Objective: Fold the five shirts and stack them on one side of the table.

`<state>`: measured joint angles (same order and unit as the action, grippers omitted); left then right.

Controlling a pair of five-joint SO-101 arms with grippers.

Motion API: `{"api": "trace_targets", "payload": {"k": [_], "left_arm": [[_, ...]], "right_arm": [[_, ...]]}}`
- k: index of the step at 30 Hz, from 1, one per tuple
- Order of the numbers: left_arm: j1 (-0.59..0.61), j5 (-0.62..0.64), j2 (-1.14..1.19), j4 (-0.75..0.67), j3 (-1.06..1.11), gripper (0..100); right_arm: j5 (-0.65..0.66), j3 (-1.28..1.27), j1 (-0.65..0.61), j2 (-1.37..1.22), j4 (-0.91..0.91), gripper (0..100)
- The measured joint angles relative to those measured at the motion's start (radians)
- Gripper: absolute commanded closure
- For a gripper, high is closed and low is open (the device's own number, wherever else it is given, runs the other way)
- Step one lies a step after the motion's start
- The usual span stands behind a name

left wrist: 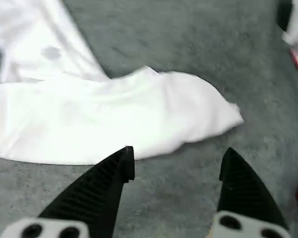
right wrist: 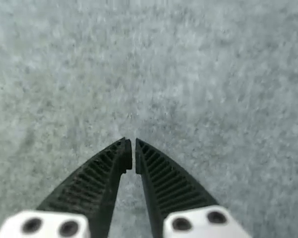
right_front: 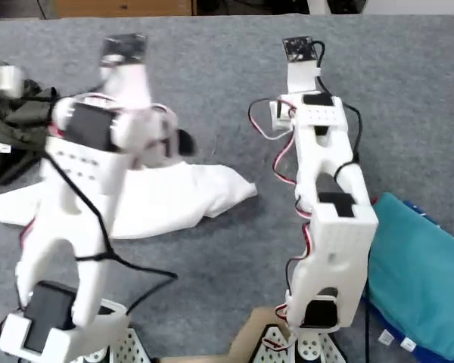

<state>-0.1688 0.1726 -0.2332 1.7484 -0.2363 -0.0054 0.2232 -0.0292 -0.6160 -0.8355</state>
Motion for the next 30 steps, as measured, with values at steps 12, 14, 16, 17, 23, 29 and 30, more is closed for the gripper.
{"api": "trace_targets", "payload": {"k": [12,14,16,17,23,29,30], "left_arm": [[0.512,-0.005,0.338,-0.505,0.373,72],[0.517,-0.005,0.408,-0.509,0.373,72],[0.517,-0.008,0.473,-0.497,0.371,73],[0.517,-0.005,0.508,-0.482,0.365,75],[0.516,0.028,0.675,-0.359,0.226,97],[0.491,0.034,0.744,-0.199,0.114,98],[0.491,0.034,0.746,-0.180,0.098,98]], "right_arm": [[0.100,0.087,-0.051,-0.028,-0.100,97.2],[0.101,0.087,-0.054,-0.028,-0.100,97.2],[0.101,0.087,-0.051,-0.028,-0.100,97.2],[0.101,0.087,-0.051,-0.028,-0.100,97.2],[0.101,0.087,-0.051,-0.028,-0.100,97.2],[0.101,0.087,-0.051,-0.028,-0.100,97.2],[0.101,0.087,-0.051,-0.028,-0.100,97.2]]}}
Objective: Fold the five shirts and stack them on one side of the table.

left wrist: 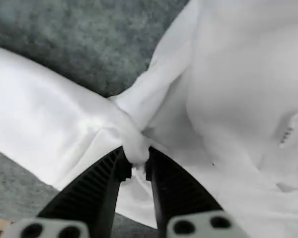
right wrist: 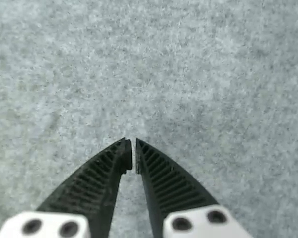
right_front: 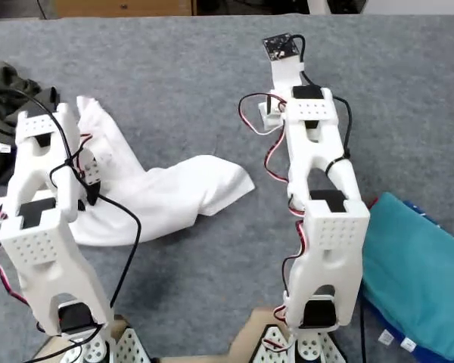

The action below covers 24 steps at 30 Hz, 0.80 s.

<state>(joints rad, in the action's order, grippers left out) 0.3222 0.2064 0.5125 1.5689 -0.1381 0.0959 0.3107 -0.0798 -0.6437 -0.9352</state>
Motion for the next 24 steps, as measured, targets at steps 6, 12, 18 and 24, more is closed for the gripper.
{"api": "trace_targets", "payload": {"k": [6,12,18,24], "left_arm": [[-0.021,-0.006,-0.058,0.130,-0.078,98],[-0.057,-0.114,-0.305,0.161,-0.028,98],[-0.061,-0.203,-0.595,0.161,0.196,98],[-0.061,-0.318,-0.827,0.161,0.480,93]], "right_arm": [[0.000,0.000,0.000,0.000,0.000,97.0],[0.000,0.000,0.000,0.000,0.000,97.0],[0.000,0.000,0.000,0.000,0.000,97.0],[0.000,0.000,0.000,0.000,0.000,97.0]]}}
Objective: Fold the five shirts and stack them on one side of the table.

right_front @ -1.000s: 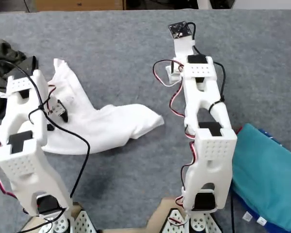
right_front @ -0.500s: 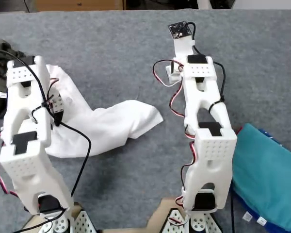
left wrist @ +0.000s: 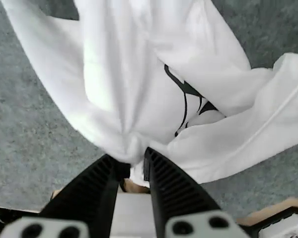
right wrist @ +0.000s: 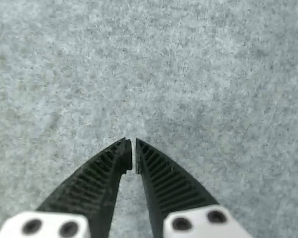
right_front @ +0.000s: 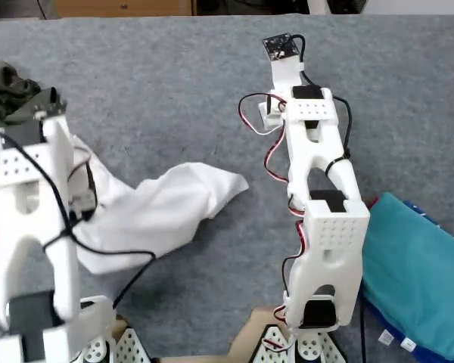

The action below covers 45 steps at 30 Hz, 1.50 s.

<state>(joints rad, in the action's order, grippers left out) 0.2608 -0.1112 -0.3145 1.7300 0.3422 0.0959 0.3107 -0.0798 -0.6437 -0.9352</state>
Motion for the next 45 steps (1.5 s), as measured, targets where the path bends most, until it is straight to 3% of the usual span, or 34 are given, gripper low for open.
{"api": "trace_targets", "payload": {"k": [5,11,17,20,24,33,38,45], "left_arm": [[0.074,-0.012,-0.114,0.000,0.123,75],[0.189,-0.021,-0.172,0.009,0.146,74],[0.207,-0.020,-0.173,0.008,0.034,75],[0.201,0.058,-0.138,-0.058,-0.055,75],[0.152,0.192,0.034,-0.146,-0.163,75],[0.083,0.310,0.615,-0.153,-0.582,75],[0.083,0.371,0.835,-0.068,-0.832,75],[0.083,0.479,1.096,0.012,-1.065,84]], "right_arm": [[0.000,0.000,0.000,0.000,0.000,97.0],[0.000,0.000,0.000,0.000,0.000,97.0],[0.000,0.000,0.000,0.000,0.000,97.0],[0.000,0.000,0.000,0.000,0.000,97.0],[0.000,0.000,0.000,0.000,0.000,97.0],[0.000,0.000,0.000,0.000,0.000,97.0],[0.000,0.000,0.000,0.000,0.000,97.0],[0.000,0.000,0.000,0.000,0.000,97.0]]}}
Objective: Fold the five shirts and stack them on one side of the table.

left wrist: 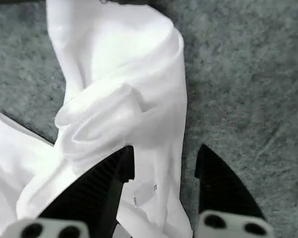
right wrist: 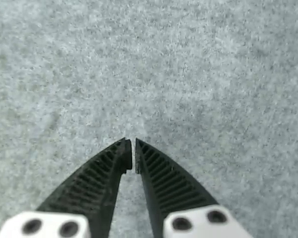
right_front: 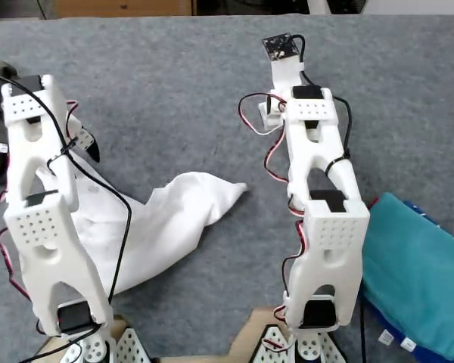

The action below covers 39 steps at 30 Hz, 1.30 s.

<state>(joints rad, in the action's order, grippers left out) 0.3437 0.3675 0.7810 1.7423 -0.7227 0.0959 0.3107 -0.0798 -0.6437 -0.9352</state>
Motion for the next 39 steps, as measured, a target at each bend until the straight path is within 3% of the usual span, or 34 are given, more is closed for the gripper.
{"api": "trace_targets", "payload": {"k": [18,25,39], "left_arm": [[0.002,0.011,0.025,0.003,-0.046,84],[0.055,0.011,0.025,0.003,-0.046,84],[0.064,0.011,0.025,-0.060,0.040,84]], "right_arm": [[0.000,0.000,0.000,0.000,0.000,97.0],[0.000,0.000,0.000,0.000,0.000,97.0],[0.000,0.000,0.000,0.000,0.000,97.0]]}}
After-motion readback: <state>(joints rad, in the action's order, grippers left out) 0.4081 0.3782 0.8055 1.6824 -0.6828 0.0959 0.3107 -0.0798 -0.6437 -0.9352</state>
